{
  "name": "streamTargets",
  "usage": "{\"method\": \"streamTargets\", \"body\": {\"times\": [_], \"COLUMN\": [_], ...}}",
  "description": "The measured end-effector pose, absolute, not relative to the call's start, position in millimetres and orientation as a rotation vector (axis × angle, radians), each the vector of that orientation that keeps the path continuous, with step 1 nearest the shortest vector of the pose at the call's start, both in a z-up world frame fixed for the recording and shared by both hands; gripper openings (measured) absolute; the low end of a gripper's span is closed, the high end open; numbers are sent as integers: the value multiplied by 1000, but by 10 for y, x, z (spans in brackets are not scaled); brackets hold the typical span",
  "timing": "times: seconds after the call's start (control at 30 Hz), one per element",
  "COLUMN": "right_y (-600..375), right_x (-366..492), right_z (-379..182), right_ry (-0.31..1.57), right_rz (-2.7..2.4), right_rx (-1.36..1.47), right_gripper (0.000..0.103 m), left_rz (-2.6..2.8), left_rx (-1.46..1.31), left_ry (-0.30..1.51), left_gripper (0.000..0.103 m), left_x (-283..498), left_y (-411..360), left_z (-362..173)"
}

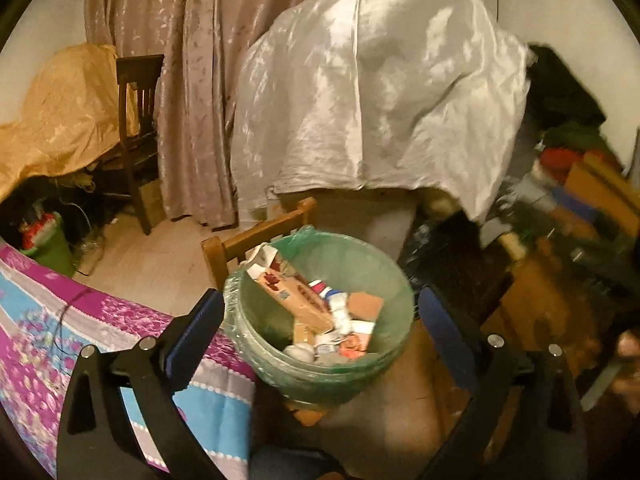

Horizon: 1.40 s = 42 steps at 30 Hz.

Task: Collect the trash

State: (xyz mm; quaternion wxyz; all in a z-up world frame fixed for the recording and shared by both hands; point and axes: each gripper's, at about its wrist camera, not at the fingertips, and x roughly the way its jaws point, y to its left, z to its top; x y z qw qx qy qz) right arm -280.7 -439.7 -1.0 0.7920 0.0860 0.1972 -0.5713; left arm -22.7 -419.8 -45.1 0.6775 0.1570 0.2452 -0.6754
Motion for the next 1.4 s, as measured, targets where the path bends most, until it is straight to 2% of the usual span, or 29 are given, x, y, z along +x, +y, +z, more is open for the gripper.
{"method": "streamTargets", "body": {"times": [0.37, 1.27, 1.4], "right_y": [-4339, -4488, -4517], "right_x": [-2789, -2773, -2796], "right_z": [-50, -208, -222], "right_ry": [410, 420, 417], "right_rz": [-1155, -1164, -1175], "right_rx": [239, 219, 221], "right_gripper": [98, 98, 98], "left_rz": [-1469, -1422, -1392], "left_rx": [399, 484, 493], "left_ry": [435, 559, 503], "left_gripper": [94, 97, 97], "left_x": [-300, -307, -352], "left_y": [-4013, -4267, -4267], "left_z": [-409, -618, -609]}}
